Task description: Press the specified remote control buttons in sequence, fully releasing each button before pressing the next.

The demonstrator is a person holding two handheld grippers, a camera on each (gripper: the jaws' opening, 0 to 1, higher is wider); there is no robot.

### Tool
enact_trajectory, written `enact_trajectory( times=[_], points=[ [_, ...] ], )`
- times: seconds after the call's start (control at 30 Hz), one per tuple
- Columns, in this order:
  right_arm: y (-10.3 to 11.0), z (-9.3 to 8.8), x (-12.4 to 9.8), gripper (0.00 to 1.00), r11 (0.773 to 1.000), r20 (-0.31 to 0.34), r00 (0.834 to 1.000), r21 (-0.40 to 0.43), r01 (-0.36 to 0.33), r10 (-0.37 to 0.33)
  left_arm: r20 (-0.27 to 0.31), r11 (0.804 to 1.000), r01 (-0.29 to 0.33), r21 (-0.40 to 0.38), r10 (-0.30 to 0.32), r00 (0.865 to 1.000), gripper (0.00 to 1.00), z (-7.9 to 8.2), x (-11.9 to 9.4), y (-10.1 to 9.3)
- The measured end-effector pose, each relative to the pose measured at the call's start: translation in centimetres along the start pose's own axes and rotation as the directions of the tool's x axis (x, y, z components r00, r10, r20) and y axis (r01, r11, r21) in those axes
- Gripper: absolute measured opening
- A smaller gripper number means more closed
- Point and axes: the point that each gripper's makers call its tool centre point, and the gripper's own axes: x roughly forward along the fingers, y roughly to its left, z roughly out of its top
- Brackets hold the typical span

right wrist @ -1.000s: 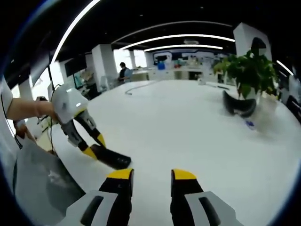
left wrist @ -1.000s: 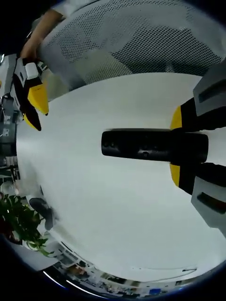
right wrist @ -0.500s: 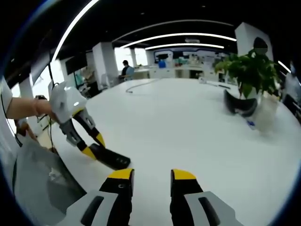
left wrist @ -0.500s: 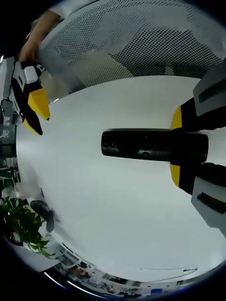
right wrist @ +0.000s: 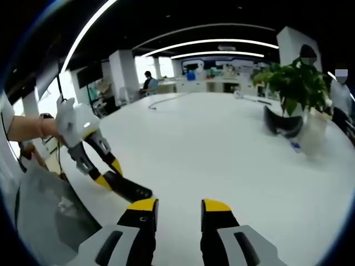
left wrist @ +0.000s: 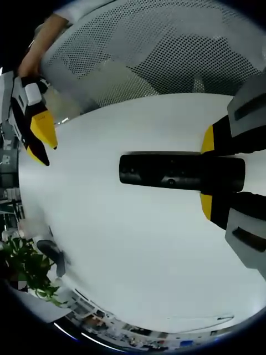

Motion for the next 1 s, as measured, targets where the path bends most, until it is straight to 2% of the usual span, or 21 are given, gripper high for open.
enact_trajectory(
  times=[0.87, 0.93, 1.0],
  points=[
    [0.2, -0.2, 0.1, 0.25, 1.000, -0.017, 1.000, -0.030, 0.001, -0.001, 0.028, 1.000, 0.003, 0.000, -0.003, 1.000, 0.23, 0.2, 0.0, -2.0],
    [0.4, -0.1, 0.1, 0.24, 0.999, -0.013, 1.000, -0.036, -0.008, 0.008, 0.034, 1.000, 0.003, -0.003, -0.002, 0.999, 0.23, 0.2, 0.1, -2.0],
    [1.3, 0.3, 0.1, 0.24, 0.998, 0.009, 0.999, -0.038, -0.048, 0.048, 0.040, 1.000, 0.002, -0.006, -0.002, 0.999, 0.23, 0.2, 0.1, -2.1]
  ],
)
